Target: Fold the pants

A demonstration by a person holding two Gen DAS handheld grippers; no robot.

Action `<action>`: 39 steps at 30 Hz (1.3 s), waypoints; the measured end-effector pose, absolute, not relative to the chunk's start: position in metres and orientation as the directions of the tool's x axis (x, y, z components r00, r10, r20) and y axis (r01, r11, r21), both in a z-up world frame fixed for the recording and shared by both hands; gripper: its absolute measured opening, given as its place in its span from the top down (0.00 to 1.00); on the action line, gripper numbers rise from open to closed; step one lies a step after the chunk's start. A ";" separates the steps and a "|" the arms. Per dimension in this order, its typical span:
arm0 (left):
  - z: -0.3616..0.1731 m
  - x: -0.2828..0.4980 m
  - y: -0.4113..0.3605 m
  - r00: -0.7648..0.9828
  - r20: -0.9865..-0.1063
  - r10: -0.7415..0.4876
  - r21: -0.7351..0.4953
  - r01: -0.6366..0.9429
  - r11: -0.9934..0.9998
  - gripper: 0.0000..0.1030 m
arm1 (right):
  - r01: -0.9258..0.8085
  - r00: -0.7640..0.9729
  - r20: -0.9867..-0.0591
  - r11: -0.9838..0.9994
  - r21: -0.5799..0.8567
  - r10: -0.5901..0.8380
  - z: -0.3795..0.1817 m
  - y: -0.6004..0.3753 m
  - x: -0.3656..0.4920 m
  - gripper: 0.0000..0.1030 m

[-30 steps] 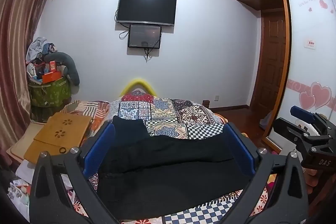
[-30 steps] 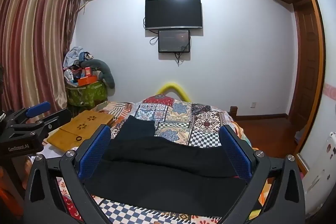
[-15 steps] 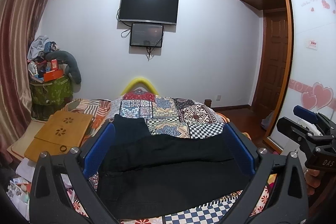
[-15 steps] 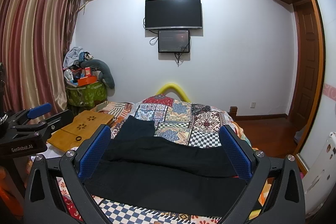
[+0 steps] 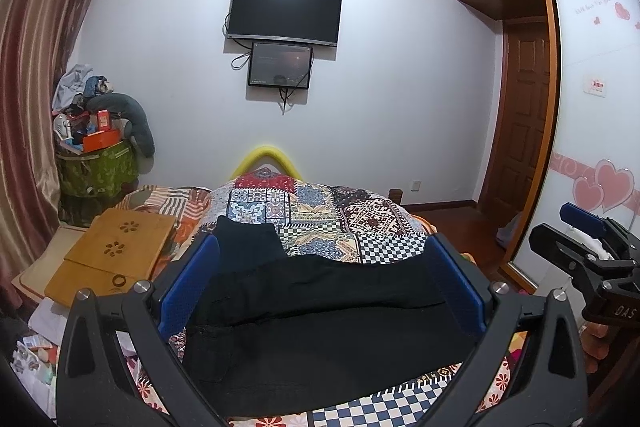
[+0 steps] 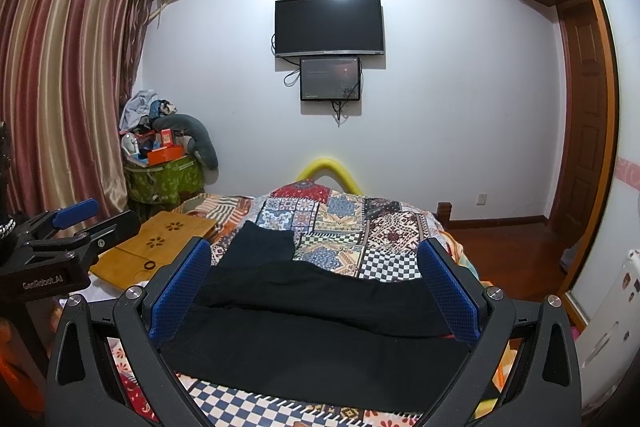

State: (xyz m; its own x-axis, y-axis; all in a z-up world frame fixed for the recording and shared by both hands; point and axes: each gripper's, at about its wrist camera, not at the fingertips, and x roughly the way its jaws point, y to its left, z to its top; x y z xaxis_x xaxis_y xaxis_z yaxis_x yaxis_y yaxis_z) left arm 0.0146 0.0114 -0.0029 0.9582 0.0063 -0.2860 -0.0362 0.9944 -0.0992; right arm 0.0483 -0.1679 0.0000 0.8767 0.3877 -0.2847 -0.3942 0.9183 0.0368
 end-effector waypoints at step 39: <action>-0.003 0.008 0.004 0.965 -0.263 0.013 -0.072 -0.034 0.997 0.00 | -0.396 0.873 -0.290 0.917 0.051 0.393 -0.002 -0.167 0.052 0.01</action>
